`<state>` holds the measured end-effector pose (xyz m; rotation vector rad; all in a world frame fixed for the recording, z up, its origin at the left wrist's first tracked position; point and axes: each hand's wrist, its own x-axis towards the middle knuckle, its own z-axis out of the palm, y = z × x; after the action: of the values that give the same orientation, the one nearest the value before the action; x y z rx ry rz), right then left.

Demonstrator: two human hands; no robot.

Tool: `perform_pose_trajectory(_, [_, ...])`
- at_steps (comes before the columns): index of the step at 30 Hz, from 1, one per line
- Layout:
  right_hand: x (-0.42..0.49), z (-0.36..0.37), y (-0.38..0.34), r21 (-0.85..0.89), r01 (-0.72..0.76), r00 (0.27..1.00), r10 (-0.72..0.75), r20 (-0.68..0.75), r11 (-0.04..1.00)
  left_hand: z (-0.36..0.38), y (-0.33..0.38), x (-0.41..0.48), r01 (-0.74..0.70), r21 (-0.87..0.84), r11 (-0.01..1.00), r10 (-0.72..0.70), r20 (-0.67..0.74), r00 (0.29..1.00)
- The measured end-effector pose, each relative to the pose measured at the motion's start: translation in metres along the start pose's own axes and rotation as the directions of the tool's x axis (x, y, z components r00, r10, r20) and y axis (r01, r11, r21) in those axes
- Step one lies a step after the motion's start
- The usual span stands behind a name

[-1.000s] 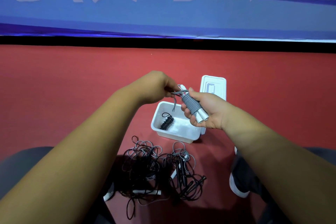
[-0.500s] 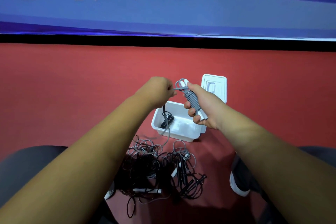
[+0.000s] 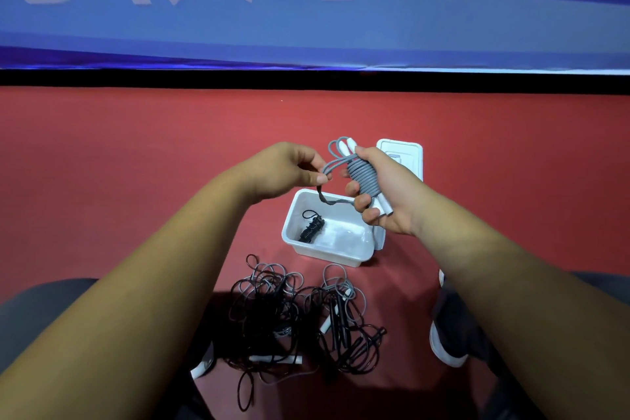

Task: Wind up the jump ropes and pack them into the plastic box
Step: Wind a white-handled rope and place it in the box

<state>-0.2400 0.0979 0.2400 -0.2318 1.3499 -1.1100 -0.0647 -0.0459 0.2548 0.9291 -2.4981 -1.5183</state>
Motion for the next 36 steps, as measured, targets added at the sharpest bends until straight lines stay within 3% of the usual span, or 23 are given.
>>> perform_pose_trajectory(18, [-0.014,0.006,0.002,0.039,-0.141,0.950,0.124,0.287,0.989,0.000,-0.012,0.005,-0.009,0.320,0.947,-0.014,0.067,0.998])
perform_pose_trajectory(25, [-0.022,0.009,0.005,-0.093,-0.165,0.882,0.189,0.431,0.982,0.003,-0.002,-0.002,-0.023,0.186,0.982,0.002,0.113,0.994])
perform_pose_trajectory(33, [-0.021,0.009,0.011,-0.189,-0.256,0.807,0.317,0.499,0.948,0.003,0.000,-0.007,-0.015,-0.138,0.990,0.020,0.037,0.999])
perform_pose_trajectory(36, [-0.021,0.005,0.007,-0.289,-0.248,0.777,0.368,0.511,0.924,0.003,0.004,-0.005,-0.055,-0.179,0.982,0.053,-0.015,0.998])
